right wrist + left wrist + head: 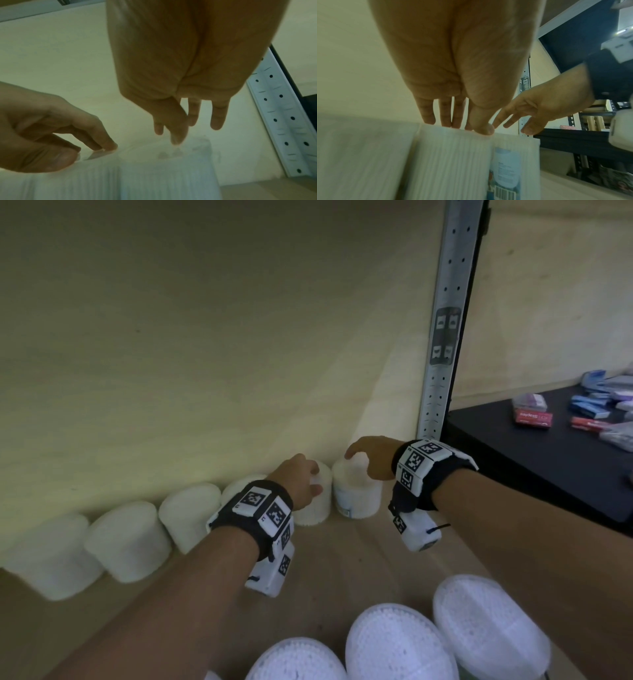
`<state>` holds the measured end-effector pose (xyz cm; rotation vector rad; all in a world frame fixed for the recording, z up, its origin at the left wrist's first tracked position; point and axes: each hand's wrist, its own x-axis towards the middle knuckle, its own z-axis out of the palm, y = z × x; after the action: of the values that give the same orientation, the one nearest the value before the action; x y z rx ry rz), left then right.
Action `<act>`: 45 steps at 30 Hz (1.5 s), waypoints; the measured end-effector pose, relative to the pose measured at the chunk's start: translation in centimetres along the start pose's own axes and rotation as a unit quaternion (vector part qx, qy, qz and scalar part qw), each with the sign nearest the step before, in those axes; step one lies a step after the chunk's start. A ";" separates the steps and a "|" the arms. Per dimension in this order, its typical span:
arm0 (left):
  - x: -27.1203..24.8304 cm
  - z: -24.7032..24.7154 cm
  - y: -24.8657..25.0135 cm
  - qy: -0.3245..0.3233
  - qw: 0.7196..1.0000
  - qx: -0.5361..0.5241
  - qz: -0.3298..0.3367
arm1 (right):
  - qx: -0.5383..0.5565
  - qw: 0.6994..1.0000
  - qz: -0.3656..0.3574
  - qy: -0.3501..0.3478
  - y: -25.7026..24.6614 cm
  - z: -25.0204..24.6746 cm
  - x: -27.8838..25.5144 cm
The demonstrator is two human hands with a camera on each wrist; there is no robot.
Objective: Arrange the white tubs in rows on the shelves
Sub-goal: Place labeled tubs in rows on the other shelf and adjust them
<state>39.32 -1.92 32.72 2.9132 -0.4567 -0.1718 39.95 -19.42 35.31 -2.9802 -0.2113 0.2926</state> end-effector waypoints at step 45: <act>0.3 0.5 -0.7 0.007 1.000 -0.012 0.027 | -0.038 0.998 0.001 -0.040 -0.9 -0.4 1.3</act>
<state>39.70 -1.42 32.10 2.8739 -0.5264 -0.1469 41.18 -18.36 35.56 -3.0469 -0.2323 0.4133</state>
